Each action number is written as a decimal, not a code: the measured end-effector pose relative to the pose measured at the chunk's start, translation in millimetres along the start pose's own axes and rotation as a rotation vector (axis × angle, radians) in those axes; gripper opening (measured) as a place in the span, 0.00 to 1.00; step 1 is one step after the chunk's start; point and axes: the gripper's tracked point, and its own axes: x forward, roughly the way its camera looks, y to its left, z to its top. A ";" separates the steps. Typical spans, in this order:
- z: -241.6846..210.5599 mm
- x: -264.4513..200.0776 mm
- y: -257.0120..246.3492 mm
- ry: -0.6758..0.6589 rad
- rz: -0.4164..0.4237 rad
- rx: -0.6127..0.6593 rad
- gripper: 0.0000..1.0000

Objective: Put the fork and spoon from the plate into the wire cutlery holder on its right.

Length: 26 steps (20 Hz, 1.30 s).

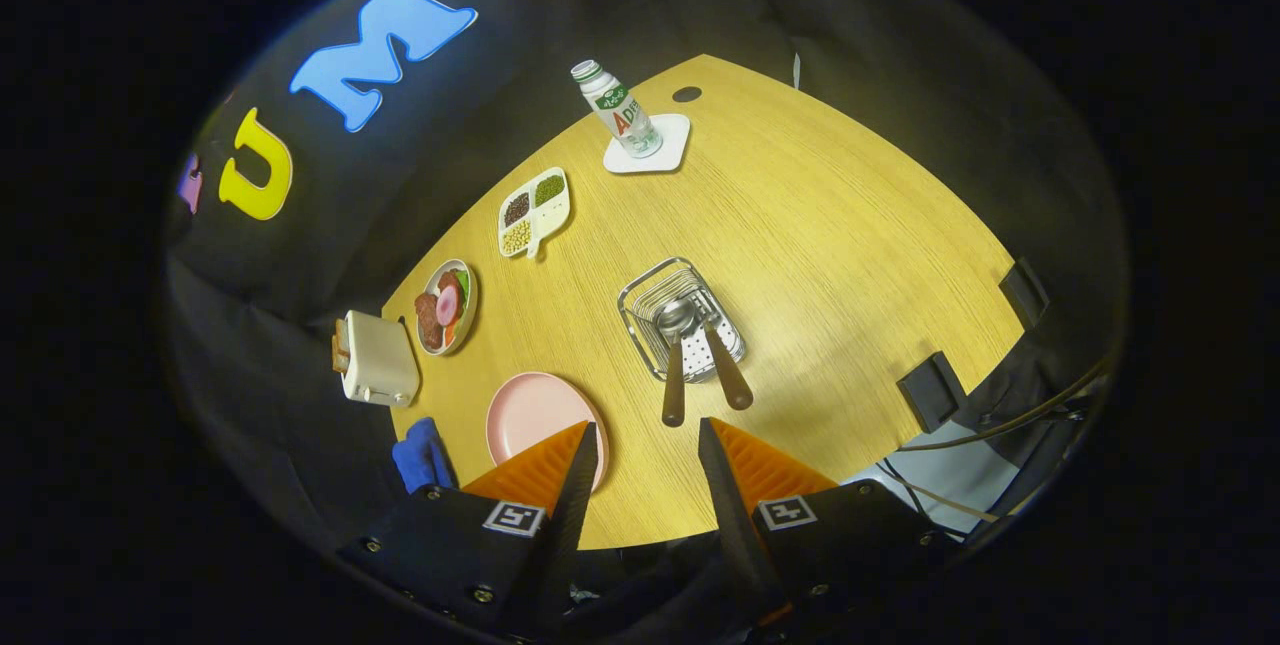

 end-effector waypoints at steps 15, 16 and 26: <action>-25.9 -22.9 29.2 -0.004 0.043 -0.101 0.63; -29.9 -24.8 33.4 -0.001 0.048 -0.120 0.63; -46.3 -28.9 74.4 0.005 0.102 -0.256 0.63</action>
